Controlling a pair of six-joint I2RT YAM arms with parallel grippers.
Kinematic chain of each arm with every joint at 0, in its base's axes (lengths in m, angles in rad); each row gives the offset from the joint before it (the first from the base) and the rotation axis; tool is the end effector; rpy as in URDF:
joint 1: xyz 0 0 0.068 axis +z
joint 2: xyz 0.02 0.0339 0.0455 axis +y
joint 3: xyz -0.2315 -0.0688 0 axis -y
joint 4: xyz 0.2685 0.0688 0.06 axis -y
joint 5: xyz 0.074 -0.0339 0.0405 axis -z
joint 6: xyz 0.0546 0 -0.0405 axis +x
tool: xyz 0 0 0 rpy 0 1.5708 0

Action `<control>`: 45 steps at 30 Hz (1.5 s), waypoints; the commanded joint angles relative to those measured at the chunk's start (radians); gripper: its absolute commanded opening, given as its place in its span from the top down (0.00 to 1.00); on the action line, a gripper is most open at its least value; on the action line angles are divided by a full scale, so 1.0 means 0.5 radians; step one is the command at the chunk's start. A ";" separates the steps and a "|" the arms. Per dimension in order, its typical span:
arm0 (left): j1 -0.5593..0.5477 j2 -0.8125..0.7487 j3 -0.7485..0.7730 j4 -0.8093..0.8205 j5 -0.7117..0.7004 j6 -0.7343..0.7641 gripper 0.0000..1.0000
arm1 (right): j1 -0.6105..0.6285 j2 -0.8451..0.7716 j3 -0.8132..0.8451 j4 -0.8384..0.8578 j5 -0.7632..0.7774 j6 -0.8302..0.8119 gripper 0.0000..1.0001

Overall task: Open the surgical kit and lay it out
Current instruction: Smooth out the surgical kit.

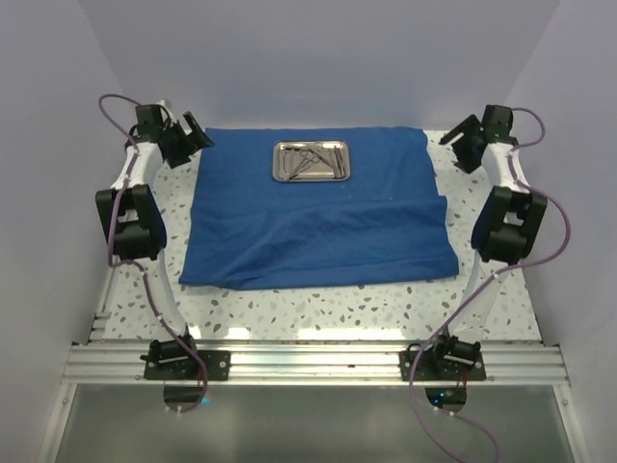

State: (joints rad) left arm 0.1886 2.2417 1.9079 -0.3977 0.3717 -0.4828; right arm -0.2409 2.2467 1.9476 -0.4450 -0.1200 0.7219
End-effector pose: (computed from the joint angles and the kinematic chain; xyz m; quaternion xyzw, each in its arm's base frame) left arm 0.5245 0.0799 0.1801 -0.2246 0.8722 -0.2256 0.3714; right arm 0.5196 -0.1209 0.1855 0.4019 0.8214 0.1488 0.3763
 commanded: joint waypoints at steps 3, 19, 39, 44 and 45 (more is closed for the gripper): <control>-0.073 -0.629 -0.540 -0.300 -0.304 0.226 0.00 | 0.028 -0.786 -0.535 -0.196 0.031 -0.207 0.20; -0.092 -1.885 -2.006 -0.496 -0.443 -0.016 0.00 | 0.117 -1.983 -1.879 -0.902 0.381 -0.079 0.31; -0.095 -2.219 -2.024 -0.825 -0.421 0.021 0.00 | 0.117 -1.825 -2.088 -0.555 0.494 0.007 0.51; -0.095 -2.250 -2.095 -0.794 -0.378 0.017 0.00 | 0.117 -1.742 -2.097 -0.478 0.550 0.013 0.64; -0.092 -2.244 -2.095 -0.794 -0.381 0.033 0.00 | 0.117 -1.723 -2.094 -0.472 0.556 0.010 0.64</control>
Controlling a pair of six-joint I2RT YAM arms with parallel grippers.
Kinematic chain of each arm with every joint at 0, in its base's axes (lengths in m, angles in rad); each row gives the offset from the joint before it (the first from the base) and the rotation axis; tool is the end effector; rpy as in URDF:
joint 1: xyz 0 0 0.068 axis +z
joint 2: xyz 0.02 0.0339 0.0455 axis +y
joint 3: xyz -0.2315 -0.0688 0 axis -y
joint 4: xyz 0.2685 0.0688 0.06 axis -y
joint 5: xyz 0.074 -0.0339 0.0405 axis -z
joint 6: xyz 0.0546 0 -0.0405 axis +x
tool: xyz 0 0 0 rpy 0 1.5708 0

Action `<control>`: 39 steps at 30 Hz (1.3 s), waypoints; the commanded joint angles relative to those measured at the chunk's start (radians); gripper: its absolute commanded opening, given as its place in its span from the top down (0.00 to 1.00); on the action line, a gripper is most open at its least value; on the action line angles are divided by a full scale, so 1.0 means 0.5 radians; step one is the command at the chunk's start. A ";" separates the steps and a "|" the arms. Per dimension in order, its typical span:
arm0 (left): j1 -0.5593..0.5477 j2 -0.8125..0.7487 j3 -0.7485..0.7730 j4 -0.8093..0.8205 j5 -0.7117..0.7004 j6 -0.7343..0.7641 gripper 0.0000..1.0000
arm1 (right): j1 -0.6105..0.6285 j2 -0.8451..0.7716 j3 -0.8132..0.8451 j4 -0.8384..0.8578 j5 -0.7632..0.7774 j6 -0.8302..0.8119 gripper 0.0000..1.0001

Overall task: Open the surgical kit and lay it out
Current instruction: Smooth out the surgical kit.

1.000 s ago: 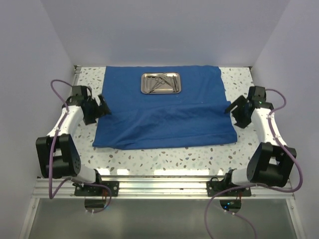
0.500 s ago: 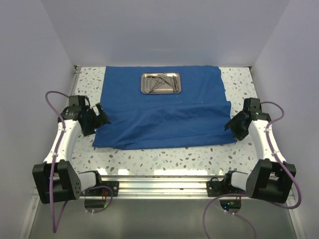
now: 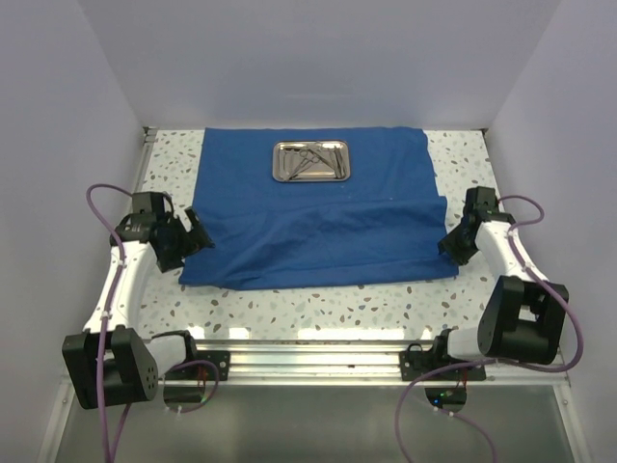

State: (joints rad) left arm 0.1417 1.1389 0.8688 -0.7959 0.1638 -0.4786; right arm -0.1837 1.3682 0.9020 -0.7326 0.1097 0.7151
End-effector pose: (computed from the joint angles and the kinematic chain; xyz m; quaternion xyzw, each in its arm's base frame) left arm 0.2584 0.0279 0.1980 -0.2751 0.9253 -0.1198 0.2321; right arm 0.2809 -0.0583 0.1537 0.4354 0.8794 -0.0035 0.1923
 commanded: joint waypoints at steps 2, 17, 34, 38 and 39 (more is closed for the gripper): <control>0.002 -0.044 -0.016 0.000 0.025 0.040 0.00 | 0.002 0.074 -0.012 0.118 0.100 0.018 0.68; 0.002 -0.044 0.002 0.024 -0.012 0.089 0.00 | 0.002 -0.171 -0.049 -0.221 0.256 -0.034 1.00; 0.002 -0.078 0.091 -0.025 -0.223 -0.049 0.00 | 0.005 -1.103 -0.411 -1.114 -0.278 0.518 1.00; 0.002 -0.145 0.063 -0.074 -0.236 -0.098 0.00 | 0.005 -1.266 -0.240 -1.403 -0.183 0.512 0.74; 0.002 -0.161 0.012 -0.098 -0.220 -0.110 0.00 | 0.005 -1.270 -0.142 -1.415 -0.173 0.466 0.52</control>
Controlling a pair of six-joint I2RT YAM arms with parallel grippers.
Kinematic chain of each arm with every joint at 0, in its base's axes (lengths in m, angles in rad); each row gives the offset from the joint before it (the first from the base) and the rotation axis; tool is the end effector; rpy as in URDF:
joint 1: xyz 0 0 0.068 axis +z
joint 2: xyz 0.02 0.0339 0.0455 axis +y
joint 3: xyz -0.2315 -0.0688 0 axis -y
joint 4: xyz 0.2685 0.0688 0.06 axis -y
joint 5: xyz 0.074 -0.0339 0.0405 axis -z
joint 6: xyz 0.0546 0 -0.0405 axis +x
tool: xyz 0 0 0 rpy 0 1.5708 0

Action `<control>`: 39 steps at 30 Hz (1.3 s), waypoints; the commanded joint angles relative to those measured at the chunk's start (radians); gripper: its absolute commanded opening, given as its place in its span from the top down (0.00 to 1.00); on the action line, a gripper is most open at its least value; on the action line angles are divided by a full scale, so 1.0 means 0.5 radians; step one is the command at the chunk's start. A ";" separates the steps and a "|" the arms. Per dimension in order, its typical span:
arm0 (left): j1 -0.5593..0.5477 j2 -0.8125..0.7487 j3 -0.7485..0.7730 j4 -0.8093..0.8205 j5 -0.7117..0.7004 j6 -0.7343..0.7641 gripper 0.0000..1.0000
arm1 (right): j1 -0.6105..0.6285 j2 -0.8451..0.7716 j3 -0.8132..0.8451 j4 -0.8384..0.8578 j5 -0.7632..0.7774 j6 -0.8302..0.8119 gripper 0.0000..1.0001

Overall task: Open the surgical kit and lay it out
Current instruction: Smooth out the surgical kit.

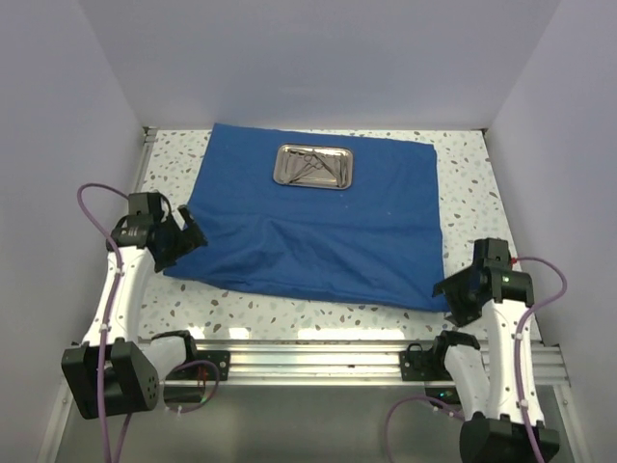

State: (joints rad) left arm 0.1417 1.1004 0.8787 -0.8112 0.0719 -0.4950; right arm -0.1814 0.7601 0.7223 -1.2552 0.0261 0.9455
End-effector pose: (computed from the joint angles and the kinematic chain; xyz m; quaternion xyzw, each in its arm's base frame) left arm 0.2540 0.0323 0.2090 -0.2925 0.9180 -0.0808 0.2553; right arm 0.1552 -0.0299 0.1992 0.5304 0.8362 0.0396 0.1333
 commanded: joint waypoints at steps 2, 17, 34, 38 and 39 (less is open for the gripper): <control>0.002 -0.157 -0.091 -0.065 0.018 -0.114 0.00 | 0.001 -0.020 0.319 -0.370 0.043 -0.053 0.21; 0.005 -0.244 -0.432 0.104 -0.039 -0.412 0.15 | 0.151 0.293 0.826 -0.137 -0.043 -0.151 0.18; 0.005 0.156 -0.184 0.224 -0.324 -0.470 1.00 | 0.314 0.170 0.798 -0.131 0.009 -0.185 0.18; 0.005 -0.227 -0.037 -0.379 -0.656 -0.516 1.00 | 0.335 0.149 0.819 -0.183 0.128 -0.179 0.17; 0.008 -0.313 -0.018 -0.454 -0.693 -0.516 1.00 | 0.347 0.143 0.823 -0.204 0.202 -0.155 0.16</control>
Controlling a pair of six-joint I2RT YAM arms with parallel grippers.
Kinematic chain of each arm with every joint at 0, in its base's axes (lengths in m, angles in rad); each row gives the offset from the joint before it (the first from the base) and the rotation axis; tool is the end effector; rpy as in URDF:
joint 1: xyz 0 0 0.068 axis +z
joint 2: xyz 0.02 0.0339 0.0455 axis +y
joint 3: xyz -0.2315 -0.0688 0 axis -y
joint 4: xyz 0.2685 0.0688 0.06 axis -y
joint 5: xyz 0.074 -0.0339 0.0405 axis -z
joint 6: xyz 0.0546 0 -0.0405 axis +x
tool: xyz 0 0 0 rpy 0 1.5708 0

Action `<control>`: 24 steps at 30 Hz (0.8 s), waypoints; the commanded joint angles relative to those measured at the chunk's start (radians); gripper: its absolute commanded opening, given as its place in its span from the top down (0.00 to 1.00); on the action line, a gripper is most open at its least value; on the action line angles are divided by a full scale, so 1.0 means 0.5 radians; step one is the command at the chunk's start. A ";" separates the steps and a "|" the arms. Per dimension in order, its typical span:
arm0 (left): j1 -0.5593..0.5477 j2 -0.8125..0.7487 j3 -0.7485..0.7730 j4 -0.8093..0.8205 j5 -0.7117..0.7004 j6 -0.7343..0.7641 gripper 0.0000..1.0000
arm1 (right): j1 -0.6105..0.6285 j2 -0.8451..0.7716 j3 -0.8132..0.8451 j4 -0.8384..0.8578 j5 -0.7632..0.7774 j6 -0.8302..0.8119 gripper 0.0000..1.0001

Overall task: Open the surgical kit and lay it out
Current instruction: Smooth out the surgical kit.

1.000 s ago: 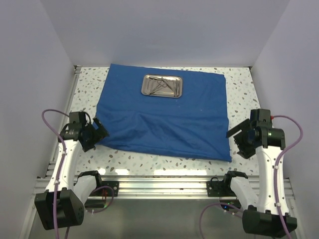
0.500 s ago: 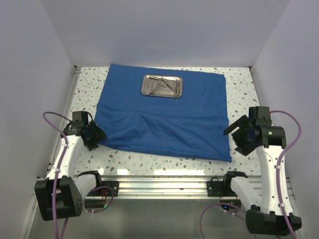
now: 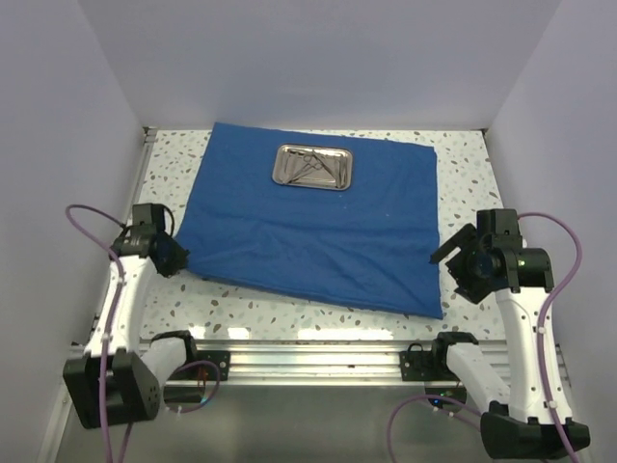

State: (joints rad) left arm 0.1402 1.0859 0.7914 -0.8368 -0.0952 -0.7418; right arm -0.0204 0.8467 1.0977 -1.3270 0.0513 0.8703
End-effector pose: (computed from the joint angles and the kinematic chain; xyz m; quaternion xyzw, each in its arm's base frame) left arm 0.2380 0.0388 0.1816 -0.4255 0.8772 -0.0202 0.2217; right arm 0.1728 -0.0063 0.2986 0.4232 0.8720 0.0783 0.2333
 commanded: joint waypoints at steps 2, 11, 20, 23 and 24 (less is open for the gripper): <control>0.011 -0.475 0.218 -0.653 -0.475 -0.066 1.00 | 0.025 -0.046 0.069 -0.122 0.210 0.020 0.14; 0.014 -0.935 0.178 -0.962 -0.114 -0.020 0.00 | 0.179 -0.058 0.056 -0.154 0.333 0.116 0.08; 0.014 -0.595 0.276 -0.243 0.230 0.072 0.00 | 0.231 0.193 -0.252 0.778 -1.073 0.010 0.84; 0.011 -0.295 0.304 0.128 0.426 0.127 0.06 | 0.234 0.331 -0.293 1.009 -1.204 0.140 1.00; 0.011 -0.142 0.310 0.228 0.481 0.140 0.09 | 0.240 0.365 -0.257 1.028 -1.137 0.143 1.00</control>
State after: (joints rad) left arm 0.1436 0.8875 0.9092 -1.0103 0.0109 -0.7212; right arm 0.0944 0.9798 0.9623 -1.0103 -0.3359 0.8982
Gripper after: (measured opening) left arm 0.940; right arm 0.012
